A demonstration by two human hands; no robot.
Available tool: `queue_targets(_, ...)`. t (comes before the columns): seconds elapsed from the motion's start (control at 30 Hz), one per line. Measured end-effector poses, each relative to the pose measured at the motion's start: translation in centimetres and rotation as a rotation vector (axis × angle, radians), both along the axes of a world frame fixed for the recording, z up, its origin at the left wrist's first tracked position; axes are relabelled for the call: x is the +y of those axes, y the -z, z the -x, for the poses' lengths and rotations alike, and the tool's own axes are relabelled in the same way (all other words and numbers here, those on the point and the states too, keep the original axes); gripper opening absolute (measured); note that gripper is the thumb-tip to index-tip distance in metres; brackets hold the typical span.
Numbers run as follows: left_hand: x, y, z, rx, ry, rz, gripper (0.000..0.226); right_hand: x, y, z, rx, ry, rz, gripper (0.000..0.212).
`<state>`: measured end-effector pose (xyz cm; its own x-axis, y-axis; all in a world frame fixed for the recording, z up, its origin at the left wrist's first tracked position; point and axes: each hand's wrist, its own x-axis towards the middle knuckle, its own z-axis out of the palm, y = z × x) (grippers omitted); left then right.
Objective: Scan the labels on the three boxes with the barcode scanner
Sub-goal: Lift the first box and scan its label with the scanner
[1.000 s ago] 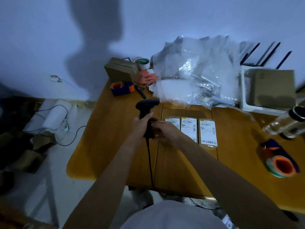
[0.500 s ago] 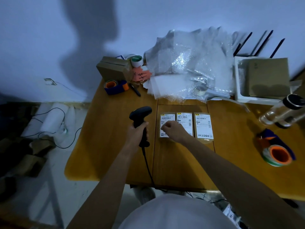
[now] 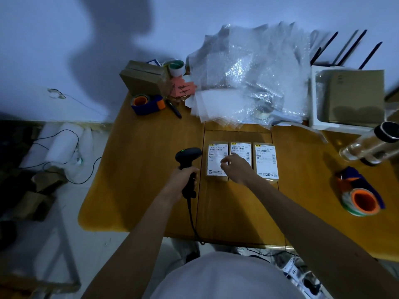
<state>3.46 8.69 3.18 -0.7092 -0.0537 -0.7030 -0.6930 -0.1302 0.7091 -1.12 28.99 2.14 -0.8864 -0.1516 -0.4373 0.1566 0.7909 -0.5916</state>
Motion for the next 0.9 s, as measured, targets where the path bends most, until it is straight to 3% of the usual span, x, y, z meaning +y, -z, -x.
queue_targets(0.2,0.6,1.1,0.8,0.012,-0.03,0.084,0.022,0.5,0.3,-0.2,-0.066,0.028,-0.02,0.051)
queue_targets(0.43,1.5,2.1,2.1,-0.018,-0.009,0.171,0.011,0.2,1.3,-0.5,-0.06,0.06,-0.025,0.026)
queue_targets(0.53,2.1,2.2,2.4,-0.029,0.023,0.198,0.022,0.2,2.1,-0.7,-0.053,0.095,-0.048,0.026)
queue_targets(0.6,2.3,2.1,2.5,-0.037,0.051,0.209,0.017,0.0,2.2,-0.8,-0.04,0.101,-0.048,0.024)
queue_targets(0.73,2.6,2.1,2.6,-0.031,0.062,0.209,0.005,-0.4,2.3,-0.9,-0.051,0.181,0.031,0.024)
queue_targets(0.9,1.7,2.2,2.0,-0.044,0.011,0.218,0.006,-1.6,2.6,-1.5,-0.118,0.248,0.165,0.034)
